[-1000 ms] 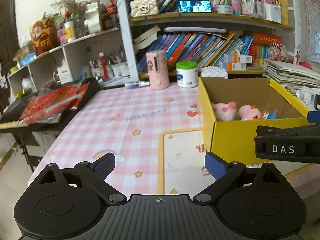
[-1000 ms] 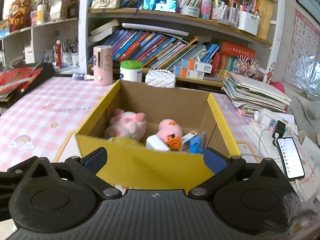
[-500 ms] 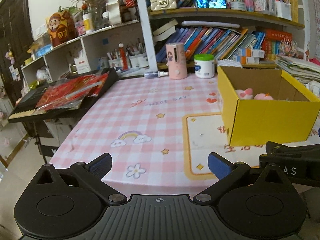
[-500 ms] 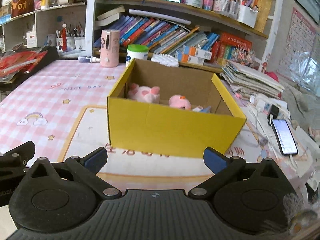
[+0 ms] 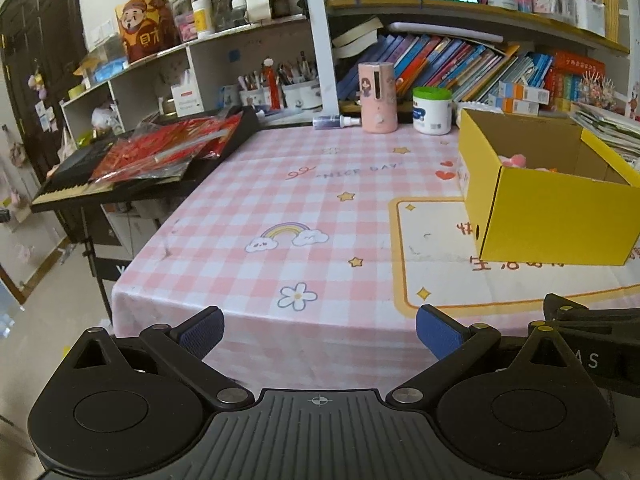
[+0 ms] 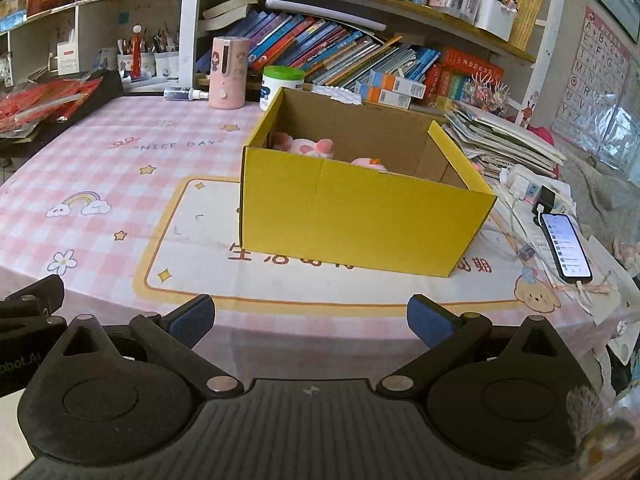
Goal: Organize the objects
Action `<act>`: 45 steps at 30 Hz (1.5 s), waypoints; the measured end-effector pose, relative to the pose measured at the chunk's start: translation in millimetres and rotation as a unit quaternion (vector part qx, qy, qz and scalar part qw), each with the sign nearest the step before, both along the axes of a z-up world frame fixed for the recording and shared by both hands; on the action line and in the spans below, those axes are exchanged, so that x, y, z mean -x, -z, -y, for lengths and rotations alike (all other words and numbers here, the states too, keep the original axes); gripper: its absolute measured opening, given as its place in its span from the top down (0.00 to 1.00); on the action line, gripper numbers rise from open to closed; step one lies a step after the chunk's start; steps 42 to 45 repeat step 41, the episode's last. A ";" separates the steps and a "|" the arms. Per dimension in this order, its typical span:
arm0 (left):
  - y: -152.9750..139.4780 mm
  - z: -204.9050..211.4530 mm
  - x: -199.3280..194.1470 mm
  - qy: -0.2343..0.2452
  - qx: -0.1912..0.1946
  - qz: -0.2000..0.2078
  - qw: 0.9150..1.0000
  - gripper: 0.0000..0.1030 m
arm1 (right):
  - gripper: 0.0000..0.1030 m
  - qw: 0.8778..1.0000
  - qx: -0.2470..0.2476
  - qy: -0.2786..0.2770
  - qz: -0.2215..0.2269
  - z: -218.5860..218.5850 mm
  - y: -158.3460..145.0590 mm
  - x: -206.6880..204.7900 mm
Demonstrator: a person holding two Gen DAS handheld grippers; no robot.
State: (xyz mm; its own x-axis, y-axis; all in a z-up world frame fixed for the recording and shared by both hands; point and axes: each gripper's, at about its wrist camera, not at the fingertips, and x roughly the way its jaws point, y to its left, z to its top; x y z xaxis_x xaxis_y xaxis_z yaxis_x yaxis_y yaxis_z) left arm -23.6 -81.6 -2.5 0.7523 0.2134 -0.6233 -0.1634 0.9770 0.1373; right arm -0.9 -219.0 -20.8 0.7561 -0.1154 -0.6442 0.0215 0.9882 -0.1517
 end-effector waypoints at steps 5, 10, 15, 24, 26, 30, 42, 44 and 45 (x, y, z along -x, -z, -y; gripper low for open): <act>1.4 -0.1 2.8 -0.004 -0.006 0.000 1.000 0.00 | 0.00 1.000 -0.002 0.006 -0.007 -1.7 2.5 2.2; 2.1 -1.0 3.5 -0.004 -0.004 -0.001 1.000 0.00 | 0.00 1.000 -0.003 0.011 -0.009 -2.2 3.1 4.4; 2.0 -0.3 3.9 -0.001 -0.005 0.001 1.000 0.00 | 0.00 1.000 -0.005 0.016 -0.009 -1.5 2.8 6.1; 1.4 0.9 2.7 0.000 -0.001 -0.001 1.000 0.00 | 0.00 1.000 -0.006 0.024 -0.009 1.0 2.1 6.1; 1.3 1.2 2.4 0.000 0.000 -0.002 1.000 0.00 | 0.00 1.000 -0.006 0.025 -0.009 1.4 2.0 5.8; 1.3 1.5 1.7 0.001 0.002 -0.005 1.000 0.01 | 0.00 1.000 -0.006 0.025 -0.010 2.1 1.8 5.4; 1.9 1.7 0.7 0.007 0.012 -0.009 1.000 0.01 | 0.00 0.999 -0.010 0.027 -0.014 5.0 4.2 4.3; 1.9 1.7 0.7 0.007 0.012 -0.009 1.000 0.01 | 0.00 0.999 -0.010 0.027 -0.014 5.0 4.2 4.3; 1.9 1.7 0.7 0.007 0.012 -0.009 1.000 0.01 | 0.00 0.999 -0.010 0.027 -0.014 5.0 4.2 4.3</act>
